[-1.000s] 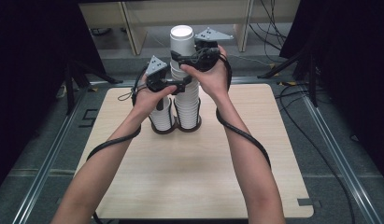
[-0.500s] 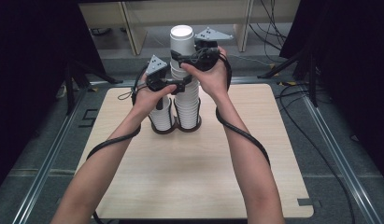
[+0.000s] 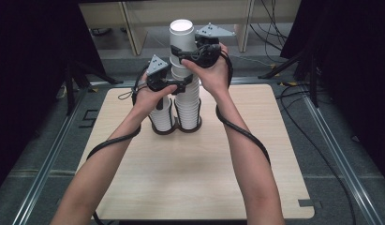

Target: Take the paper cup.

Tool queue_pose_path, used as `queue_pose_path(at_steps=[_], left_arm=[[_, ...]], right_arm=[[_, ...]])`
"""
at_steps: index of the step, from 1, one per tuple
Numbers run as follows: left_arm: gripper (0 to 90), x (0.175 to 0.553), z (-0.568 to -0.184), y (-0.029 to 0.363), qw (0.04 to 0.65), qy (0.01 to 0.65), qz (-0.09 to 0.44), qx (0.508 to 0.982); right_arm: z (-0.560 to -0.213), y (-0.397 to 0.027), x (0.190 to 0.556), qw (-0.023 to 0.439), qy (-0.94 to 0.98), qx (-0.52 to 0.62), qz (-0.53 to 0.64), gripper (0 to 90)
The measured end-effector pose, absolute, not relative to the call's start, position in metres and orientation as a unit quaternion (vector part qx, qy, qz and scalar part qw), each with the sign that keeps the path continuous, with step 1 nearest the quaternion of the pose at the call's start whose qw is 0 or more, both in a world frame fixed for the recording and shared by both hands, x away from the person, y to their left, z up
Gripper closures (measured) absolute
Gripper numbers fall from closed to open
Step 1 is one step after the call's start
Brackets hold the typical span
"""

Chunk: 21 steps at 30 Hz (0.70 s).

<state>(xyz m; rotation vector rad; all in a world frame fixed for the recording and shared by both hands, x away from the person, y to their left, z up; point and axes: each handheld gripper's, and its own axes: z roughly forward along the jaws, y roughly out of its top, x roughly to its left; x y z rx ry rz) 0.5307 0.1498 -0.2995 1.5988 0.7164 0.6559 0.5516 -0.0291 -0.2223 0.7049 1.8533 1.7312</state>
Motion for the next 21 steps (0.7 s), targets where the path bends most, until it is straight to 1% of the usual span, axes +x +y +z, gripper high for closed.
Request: queue_pose_path(at_steps=[6,21], left_arm=[[6.9,0.531,-0.299,0.151,0.585,0.306,0.287,0.695],[6.6,0.532,-0.299,0.150,0.589,0.308,0.283,0.691]], right_arm=[[-0.212,-0.030,0.550,0.260,0.674,0.253,0.643,21.5],[-0.185,-0.032,0.542,0.275,0.642,0.235,0.676,21.7]])
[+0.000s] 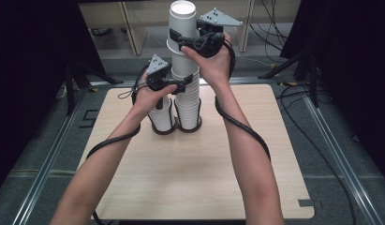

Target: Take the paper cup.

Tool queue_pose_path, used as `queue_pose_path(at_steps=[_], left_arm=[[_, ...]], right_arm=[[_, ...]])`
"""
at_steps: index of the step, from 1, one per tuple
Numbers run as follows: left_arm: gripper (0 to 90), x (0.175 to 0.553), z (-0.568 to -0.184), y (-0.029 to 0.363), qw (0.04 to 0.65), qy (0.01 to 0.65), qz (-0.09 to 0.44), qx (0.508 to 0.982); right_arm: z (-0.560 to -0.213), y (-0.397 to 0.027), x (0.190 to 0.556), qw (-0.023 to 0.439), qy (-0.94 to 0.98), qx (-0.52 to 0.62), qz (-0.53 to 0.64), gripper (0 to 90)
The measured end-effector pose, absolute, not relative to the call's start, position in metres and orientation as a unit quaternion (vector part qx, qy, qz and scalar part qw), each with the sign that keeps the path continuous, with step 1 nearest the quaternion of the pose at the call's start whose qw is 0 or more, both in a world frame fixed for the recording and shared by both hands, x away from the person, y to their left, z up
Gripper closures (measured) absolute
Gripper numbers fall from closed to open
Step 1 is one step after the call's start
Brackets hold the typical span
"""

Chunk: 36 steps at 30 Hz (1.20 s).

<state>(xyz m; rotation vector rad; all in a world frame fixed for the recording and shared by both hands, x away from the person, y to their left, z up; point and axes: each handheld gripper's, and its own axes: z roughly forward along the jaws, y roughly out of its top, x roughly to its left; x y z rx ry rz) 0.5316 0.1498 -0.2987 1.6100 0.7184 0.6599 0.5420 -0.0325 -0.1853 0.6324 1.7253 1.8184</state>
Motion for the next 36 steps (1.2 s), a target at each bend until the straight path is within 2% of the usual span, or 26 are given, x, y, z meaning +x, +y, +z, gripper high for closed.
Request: queue_pose_path(at_steps=[6,9,10,19,22,24,25,36], left_arm=[[6.5,0.532,-0.299,0.149,0.593,0.310,0.282,0.688],[6.4,0.532,-0.298,0.151,0.574,0.307,0.282,0.705],[6.4,0.532,-0.299,0.150,0.580,0.310,0.280,0.699],[6.1,0.532,-0.298,0.150,0.575,0.306,0.281,0.705],[6.1,0.533,-0.298,0.148,0.589,0.305,0.283,0.693],[6.1,0.532,-0.297,0.151,0.571,0.302,0.283,0.709],[6.1,0.532,-0.298,0.148,0.588,0.310,0.278,0.693],[3.6,0.524,-0.294,0.152,0.588,0.293,0.289,0.697]], right_arm=[[-0.178,-0.032,0.540,0.268,0.638,0.239,0.681,21.8],[-0.173,-0.031,0.538,0.269,0.630,0.236,0.689,21.8],[-0.172,-0.032,0.539,0.285,0.628,0.227,0.687,21.9],[-0.161,-0.036,0.531,0.286,0.614,0.225,0.700,21.9],[-0.158,-0.039,0.526,0.289,0.614,0.224,0.699,22.0],[-0.156,-0.041,0.522,0.290,0.609,0.221,0.705,22.0],[-0.155,-0.043,0.520,0.289,0.607,0.220,0.707,22.0],[-0.152,-0.063,0.496,0.294,0.606,0.211,0.708,22.0]])
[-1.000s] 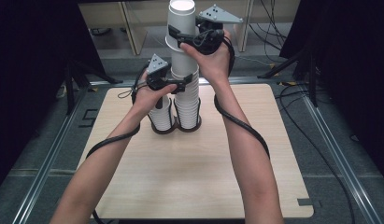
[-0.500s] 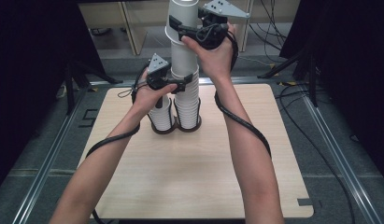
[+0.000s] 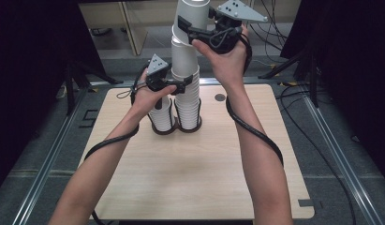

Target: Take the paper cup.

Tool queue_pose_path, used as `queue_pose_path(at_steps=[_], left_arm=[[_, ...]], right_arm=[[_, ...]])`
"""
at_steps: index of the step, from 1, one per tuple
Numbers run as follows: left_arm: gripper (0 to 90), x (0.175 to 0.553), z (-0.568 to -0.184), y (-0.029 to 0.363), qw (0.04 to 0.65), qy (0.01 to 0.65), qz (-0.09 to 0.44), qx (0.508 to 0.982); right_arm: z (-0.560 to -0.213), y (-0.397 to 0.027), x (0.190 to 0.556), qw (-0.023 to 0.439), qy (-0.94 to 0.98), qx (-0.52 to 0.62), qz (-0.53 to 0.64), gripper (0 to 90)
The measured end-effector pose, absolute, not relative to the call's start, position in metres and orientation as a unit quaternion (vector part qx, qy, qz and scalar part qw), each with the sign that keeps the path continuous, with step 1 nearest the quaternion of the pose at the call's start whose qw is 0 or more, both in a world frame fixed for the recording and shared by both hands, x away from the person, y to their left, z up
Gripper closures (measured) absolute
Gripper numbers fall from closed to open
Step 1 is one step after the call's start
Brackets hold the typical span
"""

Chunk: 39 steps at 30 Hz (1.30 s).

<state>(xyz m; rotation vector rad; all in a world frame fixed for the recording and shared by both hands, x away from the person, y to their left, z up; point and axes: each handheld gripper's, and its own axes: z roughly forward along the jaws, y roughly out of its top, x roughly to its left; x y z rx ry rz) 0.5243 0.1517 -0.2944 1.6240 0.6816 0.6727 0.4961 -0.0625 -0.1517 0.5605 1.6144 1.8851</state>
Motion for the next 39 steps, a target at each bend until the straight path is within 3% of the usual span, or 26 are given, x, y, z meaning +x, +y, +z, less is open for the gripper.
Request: queue_pose_path(at_steps=[15,39], left_arm=[[0.0,0.486,-0.287,0.162,0.600,0.264,0.295,0.695],[0.0,0.410,-0.322,0.181,0.599,0.222,0.280,0.717]], right_arm=[[-0.169,-0.097,0.466,0.292,0.610,0.210,0.706,22.1],[-0.245,-0.111,0.427,0.273,0.645,0.211,0.681,22.0]])
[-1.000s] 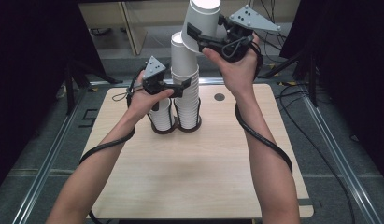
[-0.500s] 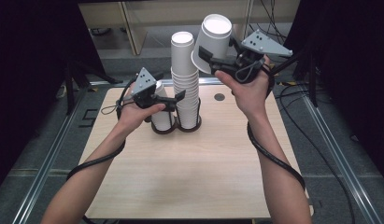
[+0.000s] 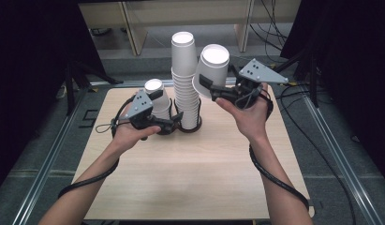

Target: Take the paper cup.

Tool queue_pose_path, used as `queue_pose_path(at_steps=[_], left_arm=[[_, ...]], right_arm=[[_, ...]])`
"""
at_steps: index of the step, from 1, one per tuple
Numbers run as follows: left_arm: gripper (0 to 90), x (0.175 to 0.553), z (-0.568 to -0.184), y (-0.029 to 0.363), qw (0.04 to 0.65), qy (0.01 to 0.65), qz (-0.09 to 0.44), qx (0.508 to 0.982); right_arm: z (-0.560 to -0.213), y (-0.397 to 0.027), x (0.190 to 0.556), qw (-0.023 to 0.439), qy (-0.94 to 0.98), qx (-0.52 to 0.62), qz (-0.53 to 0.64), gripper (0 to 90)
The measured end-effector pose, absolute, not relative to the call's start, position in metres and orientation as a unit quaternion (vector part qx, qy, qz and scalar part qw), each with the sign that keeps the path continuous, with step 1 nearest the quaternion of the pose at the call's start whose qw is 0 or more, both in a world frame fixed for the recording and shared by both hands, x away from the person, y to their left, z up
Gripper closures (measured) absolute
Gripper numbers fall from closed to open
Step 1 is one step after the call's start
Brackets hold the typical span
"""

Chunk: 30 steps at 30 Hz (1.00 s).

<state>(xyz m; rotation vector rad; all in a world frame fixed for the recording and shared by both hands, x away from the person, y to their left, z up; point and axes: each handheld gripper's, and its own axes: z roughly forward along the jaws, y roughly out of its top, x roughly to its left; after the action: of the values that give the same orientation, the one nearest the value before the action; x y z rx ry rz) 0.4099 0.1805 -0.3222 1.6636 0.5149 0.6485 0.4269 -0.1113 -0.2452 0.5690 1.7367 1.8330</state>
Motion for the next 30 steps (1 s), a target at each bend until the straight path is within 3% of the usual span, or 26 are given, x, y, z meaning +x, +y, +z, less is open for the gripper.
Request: queue_pose_path(at_steps=[30], left_arm=[[0.0,0.352,-0.397,0.196,0.584,0.212,0.232,0.748]], right_arm=[[-0.348,-0.093,0.400,0.206,0.697,0.222,0.650,22.0]])
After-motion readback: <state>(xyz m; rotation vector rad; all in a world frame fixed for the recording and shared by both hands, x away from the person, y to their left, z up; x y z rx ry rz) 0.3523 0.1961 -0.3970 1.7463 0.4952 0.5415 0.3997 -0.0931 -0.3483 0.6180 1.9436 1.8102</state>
